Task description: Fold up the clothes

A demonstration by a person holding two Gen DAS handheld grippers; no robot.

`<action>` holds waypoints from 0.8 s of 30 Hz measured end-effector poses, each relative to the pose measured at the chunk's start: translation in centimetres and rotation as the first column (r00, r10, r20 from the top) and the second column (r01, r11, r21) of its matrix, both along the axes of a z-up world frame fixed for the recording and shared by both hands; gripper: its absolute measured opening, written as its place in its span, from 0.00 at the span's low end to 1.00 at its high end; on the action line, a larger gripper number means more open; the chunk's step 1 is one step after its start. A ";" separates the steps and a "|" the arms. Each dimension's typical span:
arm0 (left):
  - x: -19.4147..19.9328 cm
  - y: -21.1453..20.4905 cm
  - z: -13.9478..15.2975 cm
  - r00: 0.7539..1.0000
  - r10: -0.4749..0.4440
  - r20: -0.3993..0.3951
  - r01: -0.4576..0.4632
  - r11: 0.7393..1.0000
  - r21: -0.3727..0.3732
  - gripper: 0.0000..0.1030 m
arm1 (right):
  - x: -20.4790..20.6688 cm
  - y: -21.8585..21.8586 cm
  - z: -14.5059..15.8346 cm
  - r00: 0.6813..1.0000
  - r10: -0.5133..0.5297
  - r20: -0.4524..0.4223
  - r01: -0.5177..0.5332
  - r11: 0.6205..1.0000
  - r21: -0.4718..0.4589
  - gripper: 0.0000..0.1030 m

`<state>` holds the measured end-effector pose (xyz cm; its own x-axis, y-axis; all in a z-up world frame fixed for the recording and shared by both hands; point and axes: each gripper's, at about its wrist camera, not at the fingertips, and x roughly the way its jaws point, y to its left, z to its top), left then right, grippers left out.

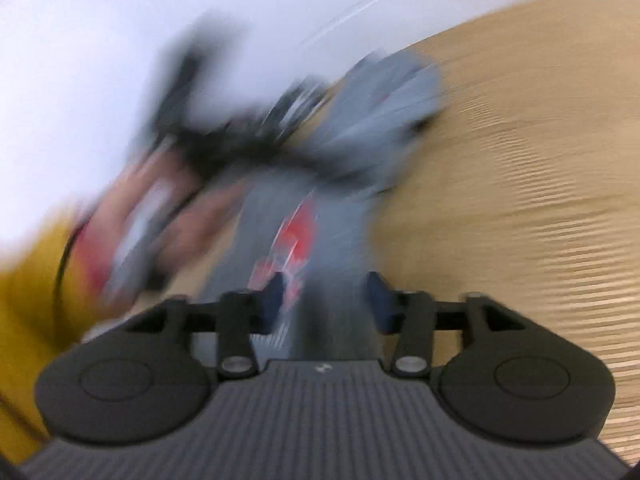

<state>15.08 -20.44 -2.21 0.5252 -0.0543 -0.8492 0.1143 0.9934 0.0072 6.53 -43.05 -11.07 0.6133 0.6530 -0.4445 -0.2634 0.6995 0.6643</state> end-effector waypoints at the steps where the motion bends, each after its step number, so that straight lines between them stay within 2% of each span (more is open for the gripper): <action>1: -0.5 1.3 0.9 1.000 0.026 0.014 -0.025 0.999 -0.023 0.14 | 1.2 -0.1 -0.3 0.998 -0.061 -0.015 0.060 0.998 -0.035 0.72; 2: -1.0 2.7 1.7 0.998 0.051 0.028 -0.050 0.998 -0.046 0.14 | 2.5 -0.1 -0.5 0.992 -0.122 -0.027 0.120 0.990 -0.071 0.72; 3: -1.3 3.8 2.4 0.996 0.077 0.039 -0.074 0.995 -0.066 0.14 | 3.7 0.8 -0.6 0.992 -0.122 0.000 0.121 0.984 -0.128 0.71; 6: -1.8 6.8 4.5 0.986 0.134 0.096 -0.126 0.989 -0.081 0.14 | 7.1 6.1 -0.9 0.994 0.023 0.110 0.008 0.963 -0.269 0.72; 10: -2.0 9.8 7.2 0.975 0.166 0.146 -0.154 0.984 -0.091 0.14 | 11.1 13.4 -0.9 0.965 0.181 0.191 -0.127 0.957 -0.262 0.74; 14: -1.6 14.0 8.1 0.962 0.218 0.165 -0.201 0.973 -0.113 0.15 | 13.6 20.8 0.2 0.949 0.271 0.159 -0.225 0.939 -0.260 0.74; 16: -1.5 17.1 7.9 0.948 0.275 0.158 -0.257 0.958 -0.125 0.14 | 13.3 23.4 1.1 0.930 0.315 0.191 -0.260 0.928 -0.266 0.74; 19: -1.5 24.0 7.7 0.904 0.408 0.127 -0.392 0.911 -0.131 0.14 | 12.2 26.8 1.6 0.920 0.305 0.247 -0.215 0.918 -0.334 0.74; 22: -1.1 30.8 5.3 0.865 0.499 0.051 -0.491 0.864 -0.112 0.14 | 12.7 29.0 1.3 0.940 0.238 0.245 -0.140 0.922 -0.360 0.74; 24: -1.2 33.0 3.6 0.866 0.500 0.014 -0.497 0.863 -0.086 0.14 | 13.9 29.5 1.1 0.963 0.164 0.213 -0.086 0.938 -0.334 0.74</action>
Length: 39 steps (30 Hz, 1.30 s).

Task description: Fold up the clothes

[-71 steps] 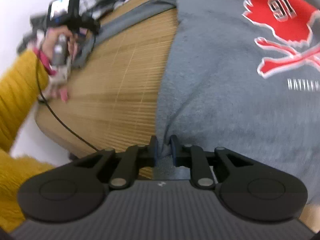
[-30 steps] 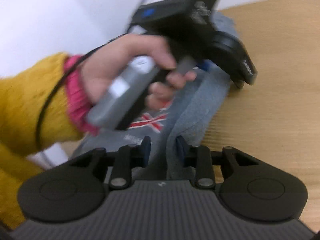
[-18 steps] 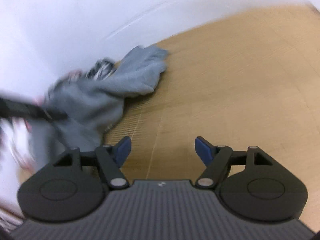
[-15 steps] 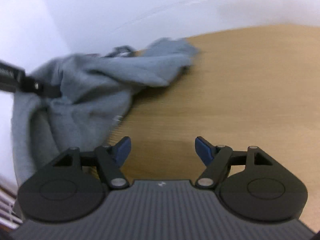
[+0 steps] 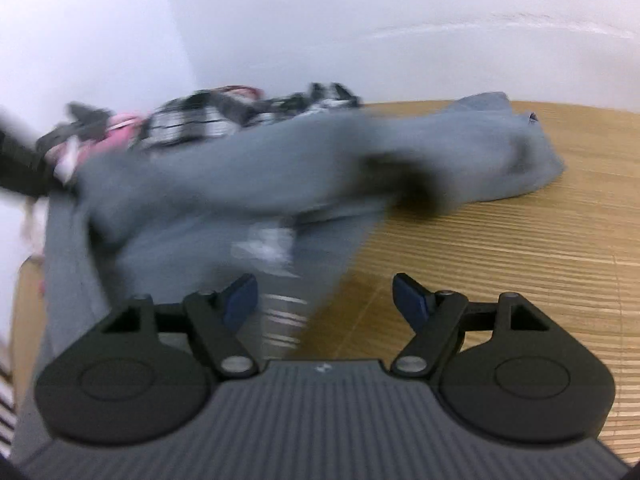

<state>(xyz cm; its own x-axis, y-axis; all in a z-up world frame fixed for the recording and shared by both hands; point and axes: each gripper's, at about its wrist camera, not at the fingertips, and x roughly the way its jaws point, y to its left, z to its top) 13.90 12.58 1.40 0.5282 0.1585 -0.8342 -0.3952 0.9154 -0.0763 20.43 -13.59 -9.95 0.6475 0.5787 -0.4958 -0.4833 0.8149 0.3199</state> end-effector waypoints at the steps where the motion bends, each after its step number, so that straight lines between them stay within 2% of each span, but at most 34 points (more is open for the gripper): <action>1: 0.1 0.7 -0.9 1.000 -0.013 -0.014 0.013 1.000 -0.001 0.14 | 0.6 0.0 0.0 0.999 -0.040 -0.029 0.040 0.999 0.033 0.74; 3: -0.1 1.6 -2.2 0.999 -0.037 -0.029 0.036 0.999 -0.033 0.15 | 1.4 -0.1 0.3 0.993 -0.071 -0.099 0.083 0.989 0.124 0.75; 5: 0.2 1.9 -3.0 0.997 -0.062 -0.037 0.060 0.997 -0.044 0.15 | 2.7 0.3 0.4 0.984 -0.034 -0.174 0.072 0.973 0.217 0.76; 6: 0.2 2.0 -3.3 0.996 -0.076 -0.038 0.074 0.996 -0.045 0.15 | 3.6 0.8 0.2 0.976 -0.003 -0.220 0.063 0.962 0.267 0.75; 8: -0.2 1.6 -3.7 0.993 -0.111 -0.030 0.109 0.993 -0.042 0.15 | 5.2 1.3 -0.9 0.939 0.005 -0.344 0.130 0.920 0.369 0.76; 10: -0.3 1.8 -4.0 0.991 -0.131 -0.022 0.130 0.990 -0.054 0.15 | 7.3 -0.2 -2.6 0.868 -0.026 -0.495 0.286 0.842 0.458 0.78; 11: -0.3 2.0 -4.2 0.990 -0.141 -0.018 0.140 0.988 -0.061 0.16 | 7.4 -0.5 -3.3 0.841 -0.037 -0.540 0.359 0.785 0.505 0.78; 13: -0.4 2.4 -4.6 0.987 -0.161 -0.012 0.160 0.984 -0.077 0.16 | 7.1 -1.6 -4.4 0.816 -0.052 -0.575 0.466 0.647 0.603 0.78; 14: -0.4 2.6 -4.8 0.985 -0.171 -0.008 0.170 0.982 -0.084 0.16 | 7.0 -1.8 -4.4 0.823 -0.069 -0.564 0.484 0.605 0.632 0.74; 15: -0.5 2.5 -4.7 0.985 -0.173 -0.004 0.172 0.981 -0.089 0.16 | 7.5 -1.2 -3.5 0.839 -0.083 -0.538 0.465 0.624 0.628 0.55; 16: -0.6 2.7 -4.8 0.985 -0.175 0.002 0.175 0.980 -0.099 0.16 | 8.2 -0.4 -2.3 0.857 -0.093 -0.506 0.432 0.664 0.611 0.45; 17: -0.7 2.9 -4.8 0.984 -0.177 0.007 0.177 0.978 -0.108 0.17 | 9.0 0.8 -0.6 0.881 -0.102 -0.462 0.385 0.722 0.575 0.36; 19: -0.9 3.2 -5.0 0.985 -0.174 0.011 0.174 0.977 -0.120 0.18 | 10.7 4.6 4.1 0.939 -0.078 -0.335 0.246 0.833 0.495 0.37; 21: -1.2 3.7 -5.5 0.986 -0.166 0.001 0.165 0.978 -0.131 0.19 | 12.1 9.6 8.4 0.972 -0.011 -0.234 0.108 0.908 0.405 0.39; 22: -1.3 4.0 -5.8 0.987 -0.161 -0.008 0.159 0.978 -0.134 0.20 | 12.9 12.3 10.2 0.978 0.026 -0.208 0.048 0.937 0.346 0.42; 24: -1.5 4.9 -6.8 0.990 -0.134 -0.040 0.126 0.980 -0.154 0.21 | 14.0 18.3 11.9 0.973 0.101 -0.207 -0.058 0.978 0.201 0.64; 25: -1.7 5.4 -7.3 0.992 -0.116 -0.049 0.106 0.978 -0.178 0.21 | 14.2 21.4 12.3 0.968 0.135 -0.213 -0.114 0.988 0.107 0.65; 27: -2.0 6.0 -7.8 0.994 -0.097 -0.050 0.085 0.974 -0.209 0.23 | 13.1 26.0 12.6 0.971 0.171 -0.165 -0.191 0.974 -0.118 0.63; 28: -2.2 6.1 -7.9 0.995 -0.095 -0.042 0.084 0.973 -0.216 0.23 | 11.9 26.9 12.8 0.979 0.177 -0.099 -0.194 0.958 -0.210 0.64; 29: -2.2 6.2 -7.8 0.994 -0.100 -0.040 0.090 0.973 -0.211 0.23 | 10.2 26.8 12.9 0.982 0.187 -0.019 -0.185 0.945 -0.271 0.64; 31: -2.4 6.3 -7.8 0.994 -0.108 -0.034 0.099 0.973 -0.207 0.24 | 7.2 24.4 12.4 0.969 0.237 0.063 -0.208 0.932 -0.297 0.65; 33: -2.4 6.4 -7.8 0.993 -0.113 -0.030 0.104 0.973 -0.207 0.24 | 5.0 20.8 11.5 0.946 0.323 0.036 -0.298 0.908 -0.295 0.65; 37: -2.6 6.4 -8.0 0.989 -0.145 -0.025 0.138 0.974 -0.182 0.25 | -0.1 13.8 8.1 0.896 0.430 -0.107 -0.442 0.852 -0.281 0.65; 39: -2.8 6.4 -7.8 0.988 -0.155 -0.019 0.149 0.972 -0.181 0.24 | -1.2 12.9 5.8 0.875 0.454 -0.170 -0.484 0.827 -0.287 0.66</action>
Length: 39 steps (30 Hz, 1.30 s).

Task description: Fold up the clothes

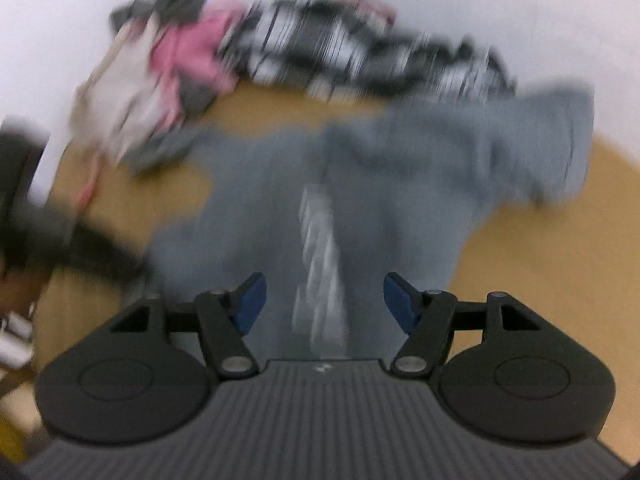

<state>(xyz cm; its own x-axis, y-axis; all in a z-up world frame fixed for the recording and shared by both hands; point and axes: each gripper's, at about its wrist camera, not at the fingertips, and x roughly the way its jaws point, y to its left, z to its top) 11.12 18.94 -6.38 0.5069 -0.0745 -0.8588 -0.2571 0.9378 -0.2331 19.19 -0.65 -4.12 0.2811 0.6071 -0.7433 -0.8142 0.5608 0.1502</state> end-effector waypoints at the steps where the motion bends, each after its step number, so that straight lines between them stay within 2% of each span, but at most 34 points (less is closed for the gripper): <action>1: -0.3 0.0 0.3 1.000 -0.003 0.009 0.003 1.000 0.001 0.24 | -0.7 -0.3 -0.8 1.000 0.013 -0.013 -0.013 1.000 -0.012 0.66; 4: -1.2 0.0 1.3 0.999 -0.014 0.035 0.013 1.000 0.017 0.24 | -2.9 -1.1 -1.3 0.999 0.040 0.025 -0.039 0.999 -0.023 0.67; 5: -1.4 -0.2 1.7 0.999 -0.021 0.040 0.019 0.999 0.030 0.24 | -3.4 -1.1 -1.2 0.999 0.028 0.028 -0.028 1.000 -0.014 0.61; 6: -1.7 -0.3 2.1 0.998 -0.033 0.046 0.031 0.998 0.046 0.24 | -3.7 -1.1 -0.9 0.999 0.009 0.039 -0.009 1.000 -0.004 0.41; 7: -2.1 -0.4 2.5 0.998 -0.041 0.055 0.038 0.997 0.062 0.24 | -4.0 -1.0 -0.4 0.998 -0.012 0.055 0.012 1.000 0.005 0.32; 9: -2.9 -0.4 3.2 0.995 -0.065 0.071 0.059 0.996 0.074 0.24 | -4.5 -0.9 0.6 0.997 -0.028 0.074 0.026 0.999 0.026 0.24; 12: -3.8 -0.8 4.0 0.991 -0.095 0.098 0.086 0.992 0.096 0.25 | -5.8 -0.3 2.8 0.993 -0.012 0.115 0.009 1.000 0.021 0.23; 14: -4.3 -1.1 4.5 0.987 -0.114 0.116 0.102 0.989 0.106 0.25 | -6.9 0.6 3.6 0.983 0.004 0.181 0.005 0.999 -0.048 0.26; 16: -4.6 -1.4 4.7 0.984 -0.125 0.130 0.111 0.988 0.107 0.26 | -8.1 1.4 3.5 0.968 0.022 0.249 0.007 0.993 -0.115 0.30; 17: -4.6 -1.4 4.6 0.984 -0.125 0.130 0.112 0.988 0.105 0.26 | -8.5 1.4 3.2 0.966 0.026 0.257 0.007 0.992 -0.128 0.35; 19: -4.8 -1.4 4.5 0.983 -0.128 0.129 0.116 0.988 0.101 0.27 | -9.1 1.1 2.5 0.965 0.032 0.259 0.003 0.991 -0.135 0.36; 20: -4.9 -1.5 4.3 0.983 -0.131 0.126 0.119 0.988 0.102 0.27 | -9.3 0.8 2.3 0.966 0.033 0.258 0.000 0.992 -0.127 0.34; 21: -4.9 -1.6 4.2 0.983 -0.138 0.123 0.126 0.987 0.105 0.27 | -9.5 0.6 2.2 0.967 0.035 0.252 -0.006 0.993 -0.115 0.20; 22: -5.0 -1.7 4.2 0.982 -0.144 0.124 0.131 0.986 0.108 0.27 | -9.7 0.6 2.5 0.972 0.045 0.232 -0.022 0.995 -0.099 0.12; 24: -5.2 -1.8 4.3 0.980 -0.153 0.131 0.140 0.984 0.108 0.27 | -9.7 1.0 3.6 0.982 0.077 0.173 -0.072 0.997 -0.039 0.10; 26: -5.5 -1.8 4.7 0.977 -0.152 0.147 0.137 0.985 0.107 0.27 | -9.1 1.7 5.7 0.990 0.096 0.107 -0.105 0.991 0.078 0.10; 28: -5.8 -1.8 5.1 0.976 -0.144 0.164 0.128 0.986 0.108 0.27 | -7.8 2.6 7.8 0.995 0.094 0.037 -0.100 0.971 0.218 0.10; 30: -6.2 -1.6 5.5 0.975 -0.135 0.178 0.113 0.986 0.126 0.27 | -5.6 3.8 9.7 0.994 0.094 -0.057 -0.063 0.915 0.399 0.07; 31: -6.3 -1.6 5.5 0.975 -0.136 0.175 0.112 0.984 0.136 0.28 | -4.5 4.4 10.6 0.990 0.100 -0.104 -0.037 0.873 0.486 0.03; 32: -6.4 -1.6 5.4 0.977 -0.131 0.166 0.108 0.985 0.135 0.29 | -3.4 5.0 11.3 0.979 0.121 -0.166 -0.002 0.815 0.580 0.03; 33: -6.6 -1.5 5.3 0.980 -0.125 0.157 0.104 0.985 0.134 0.31 | -2.5 5.7 11.6 0.970 0.129 -0.207 0.031 0.776 0.630 0.04; 35: -6.9 -1.4 4.8 0.984 -0.113 0.136 0.096 0.987 0.126 0.32 | -0.9 7.2 12.0 0.955 0.128 -0.268 0.095 0.723 0.684 0.05; 36: -7.0 -1.4 4.6 0.986 -0.108 0.126 0.092 0.988 0.123 0.32 | -0.7 7.9 12.0 0.966 0.088 -0.243 0.098 0.747 0.658 0.08; 38: -7.7 -1.1 4.2 0.988 -0.102 0.120 0.088 0.990 0.114 0.32 | -1.1 8.3 11.1 0.992 -0.002 -0.126 0.066 0.855 0.514 0.10; 39: -7.9 -1.0 4.1 0.988 -0.102 0.119 0.090 0.990 0.109 0.32 | -1.5 8.0 10.3 0.996 -0.023 -0.081 0.056 0.895 0.443 0.14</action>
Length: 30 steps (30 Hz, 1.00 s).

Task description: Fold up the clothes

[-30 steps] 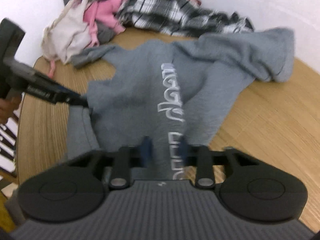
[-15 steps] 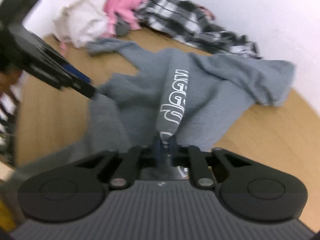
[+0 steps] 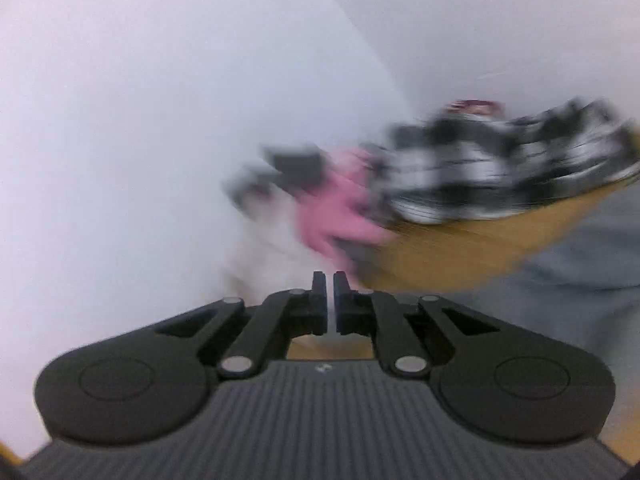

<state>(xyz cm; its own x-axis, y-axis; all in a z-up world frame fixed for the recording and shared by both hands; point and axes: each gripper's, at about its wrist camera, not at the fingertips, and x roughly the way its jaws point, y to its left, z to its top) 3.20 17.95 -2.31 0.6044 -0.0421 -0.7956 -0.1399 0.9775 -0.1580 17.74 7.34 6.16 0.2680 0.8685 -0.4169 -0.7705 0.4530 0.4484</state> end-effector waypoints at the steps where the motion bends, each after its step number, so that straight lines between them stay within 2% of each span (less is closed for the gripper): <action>1: -0.3 0.1 -0.1 1.000 -0.001 -0.002 0.001 1.000 -0.004 0.32 | -0.4 -1.0 -1.1 1.000 -0.018 0.025 0.019 0.998 -0.065 0.19; 3: -0.7 0.4 -0.1 1.000 -0.005 -0.002 0.004 1.000 -0.011 0.33 | -1.2 -3.5 -3.5 0.997 -0.062 0.046 0.068 0.984 -0.164 0.35; 4: -0.8 0.5 -0.1 1.000 -0.006 -0.003 0.006 1.000 -0.015 0.33 | -1.7 -5.2 -4.6 0.996 -0.087 0.025 0.090 0.981 -0.172 0.39; 7: -1.0 0.5 -0.3 1.000 -0.006 -0.024 0.006 1.000 -0.008 0.34 | -2.6 -8.7 -5.9 0.990 -0.133 -0.054 0.127 0.986 -0.107 0.59; 9: -1.2 0.3 -0.3 0.999 -0.010 -0.031 0.010 1.000 -0.003 0.34 | -3.1 -8.8 -5.9 0.996 -0.076 -0.042 0.072 0.993 -0.093 0.79; 10: -1.2 0.1 -0.3 0.999 -0.009 -0.033 0.009 1.000 -0.002 0.34 | -3.4 -8.3 -5.8 1.000 -0.028 -0.009 0.027 0.995 -0.098 0.82; 13: -1.3 -0.5 -0.1 0.999 -0.010 -0.031 0.010 1.000 0.001 0.34 | -4.5 -5.2 -6.2 0.990 0.101 0.103 -0.081 0.979 -0.186 0.80; 15: -1.6 -0.6 0.0 1.000 -0.009 -0.027 0.009 1.000 -0.001 0.35 | -5.0 -2.7 -6.8 0.975 0.203 0.089 -0.177 0.956 -0.236 0.78; 16: -1.7 -0.7 0.0 1.000 -0.009 -0.025 0.009 1.000 -0.002 0.36 | -5.3 -1.4 -7.3 0.967 0.246 0.067 -0.220 0.937 -0.270 0.73; 17: -1.9 -0.8 0.0 1.000 -0.008 -0.022 0.008 1.000 -0.003 0.36 | -5.5 -0.5 -7.9 0.966 0.257 0.035 -0.236 0.927 -0.291 0.39; 18: -2.1 -0.9 0.1 1.000 -0.004 -0.019 0.004 1.000 -0.003 0.36 | -5.4 -0.5 -8.1 0.973 0.229 -0.007 -0.223 0.939 -0.261 0.11; 21: -2.6 -1.0 0.4 1.000 0.000 -0.011 0.000 1.000 -0.011 0.37 | -4.6 -3.0 -7.0 0.987 0.105 -0.119 -0.113 0.992 -0.056 0.11; 23: -2.7 -1.2 0.5 1.000 -0.002 -0.007 0.002 1.000 -0.010 0.38 | -4.1 -6.3 -5.2 0.981 0.025 -0.191 -0.001 0.993 0.120 0.10; 25: -2.5 -1.6 0.7 1.000 -0.007 -0.003 0.007 1.000 -0.006 0.38 | -3.9 -10.0 -3.4 0.970 -0.028 -0.241 0.097 0.955 0.280 0.10; 28: -2.0 -2.4 1.0 0.999 -0.032 0.002 0.032 0.999 0.001 0.38 | -4.2 -16.2 -0.2 0.961 -0.105 -0.257 0.220 0.852 0.476 0.10; 30: -1.5 -3.5 1.2 0.998 -0.064 0.001 0.064 0.998 0.014 0.38 | -4.4 -20.4 2.1 0.955 -0.163 -0.247 0.279 0.777 0.564 0.10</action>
<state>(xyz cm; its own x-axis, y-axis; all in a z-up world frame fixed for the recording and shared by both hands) 1.71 14.44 -1.15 0.6018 -0.0696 -0.7956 -0.0771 0.9865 -0.1445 13.32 -13.10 8.27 0.4566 0.8845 0.0955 -0.5652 0.2055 0.7990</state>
